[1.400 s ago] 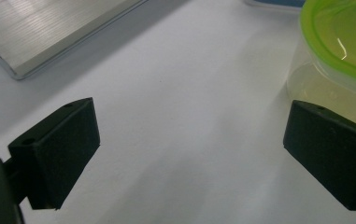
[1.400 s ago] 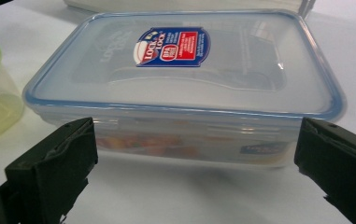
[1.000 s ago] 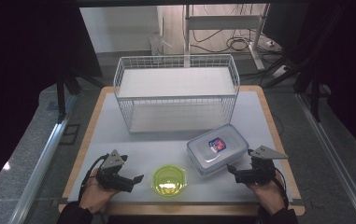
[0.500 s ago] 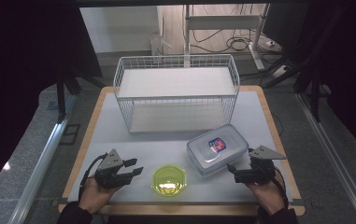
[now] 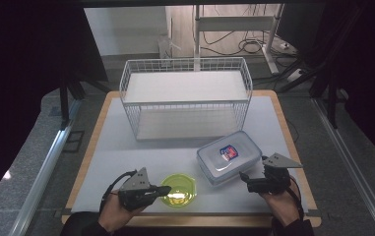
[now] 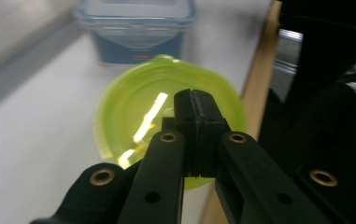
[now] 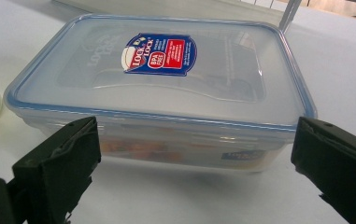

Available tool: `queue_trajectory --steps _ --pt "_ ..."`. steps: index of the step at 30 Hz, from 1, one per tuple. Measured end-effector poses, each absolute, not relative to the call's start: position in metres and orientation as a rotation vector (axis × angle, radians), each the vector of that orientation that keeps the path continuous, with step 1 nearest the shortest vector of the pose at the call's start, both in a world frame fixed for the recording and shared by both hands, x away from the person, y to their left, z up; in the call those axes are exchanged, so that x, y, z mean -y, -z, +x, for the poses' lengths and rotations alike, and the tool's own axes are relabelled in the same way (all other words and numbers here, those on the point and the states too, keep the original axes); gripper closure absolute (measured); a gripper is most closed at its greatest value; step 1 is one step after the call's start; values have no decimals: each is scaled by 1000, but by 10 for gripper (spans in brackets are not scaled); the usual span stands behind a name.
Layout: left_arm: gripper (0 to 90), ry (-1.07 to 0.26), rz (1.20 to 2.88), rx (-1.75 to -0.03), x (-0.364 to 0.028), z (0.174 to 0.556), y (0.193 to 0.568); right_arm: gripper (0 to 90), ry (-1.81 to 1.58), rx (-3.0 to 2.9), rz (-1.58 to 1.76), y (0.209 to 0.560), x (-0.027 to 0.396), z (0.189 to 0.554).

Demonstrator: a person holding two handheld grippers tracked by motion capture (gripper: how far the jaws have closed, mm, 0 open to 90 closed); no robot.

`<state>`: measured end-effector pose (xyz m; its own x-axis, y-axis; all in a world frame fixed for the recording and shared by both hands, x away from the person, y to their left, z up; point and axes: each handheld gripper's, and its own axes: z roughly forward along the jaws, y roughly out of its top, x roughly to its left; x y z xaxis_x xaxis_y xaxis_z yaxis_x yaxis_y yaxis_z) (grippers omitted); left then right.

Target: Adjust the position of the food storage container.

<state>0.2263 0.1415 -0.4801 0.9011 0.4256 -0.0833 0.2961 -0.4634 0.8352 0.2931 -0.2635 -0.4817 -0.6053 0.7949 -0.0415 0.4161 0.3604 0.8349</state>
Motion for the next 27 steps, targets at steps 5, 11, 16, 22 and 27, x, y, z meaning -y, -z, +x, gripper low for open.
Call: queue_trajectory --steps 5,11,16,22,27 --pt "900 -135 2110 -483 -126 221 484 18 -1141 -2192 1056 482 263 293" --pt "900 -77 2143 -446 -107 214 490 25 -1133 -2203 1051 483 263 294" --pt "900 -45 2176 -440 -97 213 496 25 -1131 -2206 1042 484 263 294" --pt "900 -57 2199 -451 -95 215 501 27 -1135 -2208 1041 484 263 294" --pt "900 -82 2198 -473 -98 218 502 32 -1136 -2211 1038 484 262 294"
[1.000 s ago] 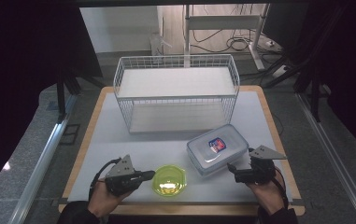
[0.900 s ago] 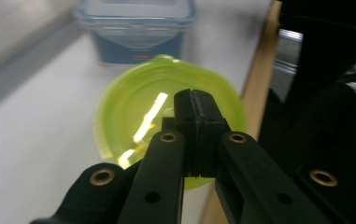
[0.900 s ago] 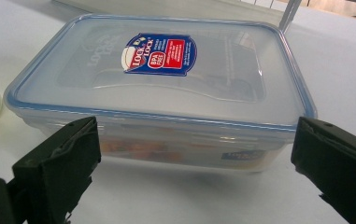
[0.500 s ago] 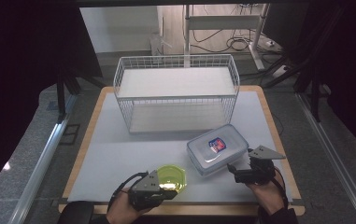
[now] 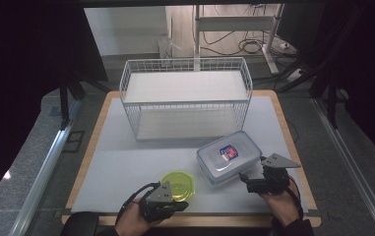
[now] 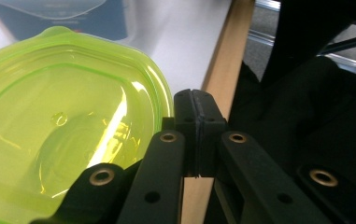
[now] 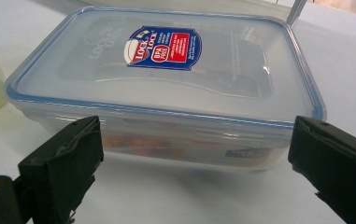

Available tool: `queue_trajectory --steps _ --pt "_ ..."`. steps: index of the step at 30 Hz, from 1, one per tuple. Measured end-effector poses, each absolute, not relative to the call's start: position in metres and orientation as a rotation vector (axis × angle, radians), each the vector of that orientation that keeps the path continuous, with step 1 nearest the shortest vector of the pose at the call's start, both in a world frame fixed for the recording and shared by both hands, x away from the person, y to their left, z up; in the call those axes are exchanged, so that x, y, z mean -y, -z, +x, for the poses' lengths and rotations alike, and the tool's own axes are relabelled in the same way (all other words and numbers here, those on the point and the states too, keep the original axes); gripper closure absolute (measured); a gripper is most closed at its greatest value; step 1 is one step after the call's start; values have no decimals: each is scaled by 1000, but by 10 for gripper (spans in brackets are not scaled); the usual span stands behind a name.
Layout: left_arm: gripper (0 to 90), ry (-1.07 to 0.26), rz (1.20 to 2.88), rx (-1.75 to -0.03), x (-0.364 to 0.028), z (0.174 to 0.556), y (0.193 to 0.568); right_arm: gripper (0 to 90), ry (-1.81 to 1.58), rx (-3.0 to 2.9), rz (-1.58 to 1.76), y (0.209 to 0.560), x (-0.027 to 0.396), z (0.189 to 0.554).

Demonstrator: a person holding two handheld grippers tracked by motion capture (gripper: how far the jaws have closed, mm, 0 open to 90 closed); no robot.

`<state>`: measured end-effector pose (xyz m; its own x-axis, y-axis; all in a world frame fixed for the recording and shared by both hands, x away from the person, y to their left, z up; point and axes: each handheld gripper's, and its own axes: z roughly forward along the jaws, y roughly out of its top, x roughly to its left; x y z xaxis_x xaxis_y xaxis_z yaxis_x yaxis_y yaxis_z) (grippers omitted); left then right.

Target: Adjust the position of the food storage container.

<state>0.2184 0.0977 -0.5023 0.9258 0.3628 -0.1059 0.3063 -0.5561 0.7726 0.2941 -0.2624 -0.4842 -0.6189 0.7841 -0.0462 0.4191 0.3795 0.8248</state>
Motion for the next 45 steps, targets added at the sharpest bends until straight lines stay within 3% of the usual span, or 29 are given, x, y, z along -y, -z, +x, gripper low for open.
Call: queue_trajectory --steps 13,45 --pt "900 -78 2167 -561 -111 242 503 39 -1131 -2219 1033 485 261 295" --pt "900 -232 2136 -788 -159 310 503 48 -1126 -2235 1025 486 257 295"
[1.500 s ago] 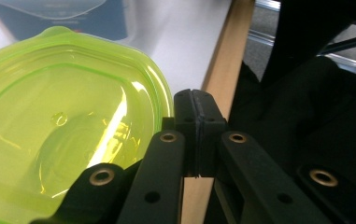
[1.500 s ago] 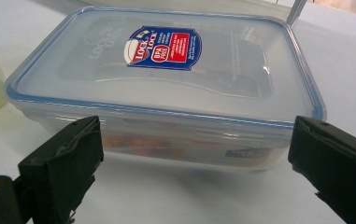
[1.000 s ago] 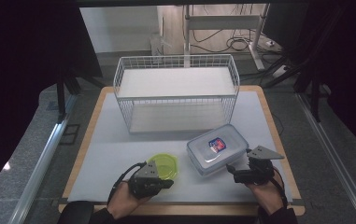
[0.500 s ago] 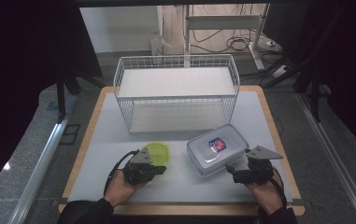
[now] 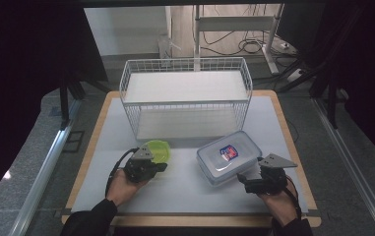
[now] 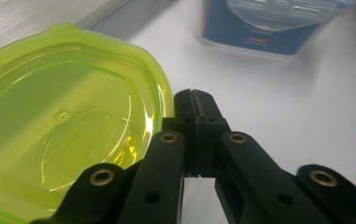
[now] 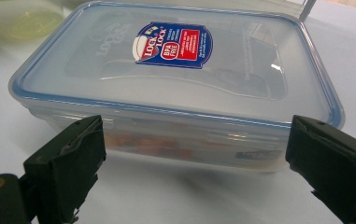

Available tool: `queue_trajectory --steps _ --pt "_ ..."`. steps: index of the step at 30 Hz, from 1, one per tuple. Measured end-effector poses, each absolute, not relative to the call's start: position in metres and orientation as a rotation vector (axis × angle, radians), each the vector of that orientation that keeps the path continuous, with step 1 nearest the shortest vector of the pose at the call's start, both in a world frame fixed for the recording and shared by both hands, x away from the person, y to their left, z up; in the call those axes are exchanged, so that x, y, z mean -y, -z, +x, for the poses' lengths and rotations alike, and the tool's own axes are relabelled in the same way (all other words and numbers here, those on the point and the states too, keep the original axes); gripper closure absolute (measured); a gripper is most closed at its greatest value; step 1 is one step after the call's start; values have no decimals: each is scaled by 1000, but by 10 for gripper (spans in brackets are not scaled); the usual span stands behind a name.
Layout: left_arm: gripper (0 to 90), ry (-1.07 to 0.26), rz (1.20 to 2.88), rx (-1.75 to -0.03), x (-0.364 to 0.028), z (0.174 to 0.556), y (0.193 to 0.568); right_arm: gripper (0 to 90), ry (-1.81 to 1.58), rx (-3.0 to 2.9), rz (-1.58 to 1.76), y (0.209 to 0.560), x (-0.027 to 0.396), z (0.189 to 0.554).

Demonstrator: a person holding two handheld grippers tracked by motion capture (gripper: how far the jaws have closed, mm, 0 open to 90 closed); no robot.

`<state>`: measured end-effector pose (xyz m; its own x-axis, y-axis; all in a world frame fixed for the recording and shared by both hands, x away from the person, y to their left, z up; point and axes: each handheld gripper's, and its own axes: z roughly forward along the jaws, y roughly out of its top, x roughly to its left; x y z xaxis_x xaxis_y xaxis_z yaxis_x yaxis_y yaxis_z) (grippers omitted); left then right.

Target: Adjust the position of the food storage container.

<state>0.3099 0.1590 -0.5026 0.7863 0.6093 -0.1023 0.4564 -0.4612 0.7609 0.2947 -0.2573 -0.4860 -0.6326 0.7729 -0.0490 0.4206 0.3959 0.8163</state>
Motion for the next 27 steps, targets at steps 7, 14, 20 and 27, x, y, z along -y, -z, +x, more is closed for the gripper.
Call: queue_trajectory --steps 7,14,20,27 --pt "900 -257 2120 -838 -169 320 503 52 -1128 -2238 1024 486 257 295" --pt "900 -273 2106 -883 -179 325 503 56 -1128 -2244 1024 486 257 295" --pt "900 -289 2095 -921 -187 327 504 61 -1131 -2245 1027 486 257 295" --pt "897 -304 2107 -873 -176 316 500 114 -1163 -2252 1068 484 258 296"
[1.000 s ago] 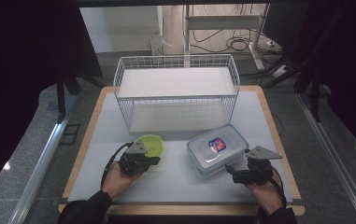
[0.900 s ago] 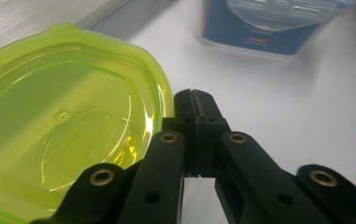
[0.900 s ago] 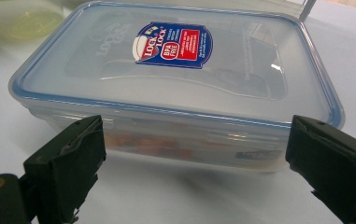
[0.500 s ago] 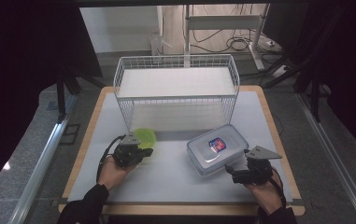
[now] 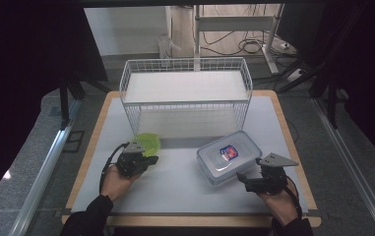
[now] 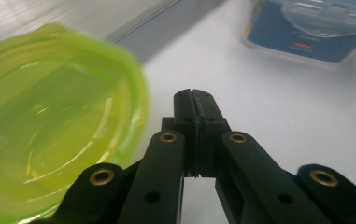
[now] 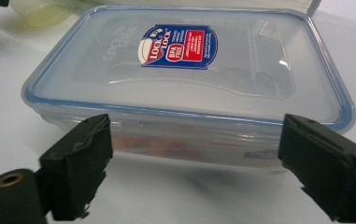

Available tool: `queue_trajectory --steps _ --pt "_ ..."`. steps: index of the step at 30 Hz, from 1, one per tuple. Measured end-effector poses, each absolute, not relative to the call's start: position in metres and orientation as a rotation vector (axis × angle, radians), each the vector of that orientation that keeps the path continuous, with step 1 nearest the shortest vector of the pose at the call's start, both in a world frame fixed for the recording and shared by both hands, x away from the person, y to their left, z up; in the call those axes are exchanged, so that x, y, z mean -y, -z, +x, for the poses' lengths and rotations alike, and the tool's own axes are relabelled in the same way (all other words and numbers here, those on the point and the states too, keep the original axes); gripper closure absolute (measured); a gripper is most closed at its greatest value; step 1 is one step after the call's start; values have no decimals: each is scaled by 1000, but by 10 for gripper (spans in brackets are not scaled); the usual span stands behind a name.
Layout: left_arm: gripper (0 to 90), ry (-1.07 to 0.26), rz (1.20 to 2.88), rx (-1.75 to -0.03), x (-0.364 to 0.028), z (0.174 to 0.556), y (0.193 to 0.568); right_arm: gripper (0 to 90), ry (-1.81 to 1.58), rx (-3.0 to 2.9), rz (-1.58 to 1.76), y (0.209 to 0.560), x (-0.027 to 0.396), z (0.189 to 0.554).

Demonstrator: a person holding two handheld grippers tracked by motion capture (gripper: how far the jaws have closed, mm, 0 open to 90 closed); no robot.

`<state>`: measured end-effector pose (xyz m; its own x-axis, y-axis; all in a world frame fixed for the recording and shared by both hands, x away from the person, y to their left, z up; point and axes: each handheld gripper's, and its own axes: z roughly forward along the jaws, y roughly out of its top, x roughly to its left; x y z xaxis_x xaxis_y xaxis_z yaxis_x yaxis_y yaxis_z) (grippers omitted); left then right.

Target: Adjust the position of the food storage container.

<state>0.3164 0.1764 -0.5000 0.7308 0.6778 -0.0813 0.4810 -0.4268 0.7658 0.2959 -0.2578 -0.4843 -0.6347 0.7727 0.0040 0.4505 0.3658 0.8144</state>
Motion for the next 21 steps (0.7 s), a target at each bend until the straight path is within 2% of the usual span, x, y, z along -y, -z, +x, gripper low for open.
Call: queue_trajectory --steps 3,4,6,7,8,9,10,11,12,14,19,21 --pt "865 -302 2115 -842 -169 312 500 193 -1173 -2239 1095 480 259 299" --pt "865 -300 2117 -835 -167 311 500 193 -1173 -2239 1095 480 259 299" --pt "830 -292 2118 -819 -163 309 501 263 -1171 -2232 1101 477 262 302" --pt "763 -293 2117 -817 -159 307 503 326 -1143 -2220 1106 473 265 307" --pt "721 -293 2117 -817 -159 307 503 326 -1143 -2220 1106 473 265 307" --pt "721 -298 2119 -810 -157 307 503 374 -1137 -2214 1113 472 268 309" --pt "676 -298 2118 -807 -156 306 504 414 -1138 -2208 1123 470 271 312" --pt "609 -299 2118 -808 -155 306 505 517 -1125 -2184 1142 467 278 318" --pt "609 -303 2112 -812 -153 305 505 517 -1125 -2184 1142 467 278 318" --pt "534 -303 2102 -819 -151 305 506 600 -1106 -2162 1154 464 286 324" --pt "369 -301 2075 -824 -145 302 508 872 -1052 -2105 1205 462 309 347" --pt "352 -301 2078 -823 -141 301 509 896 -1042 -2104 1218 465 312 352"
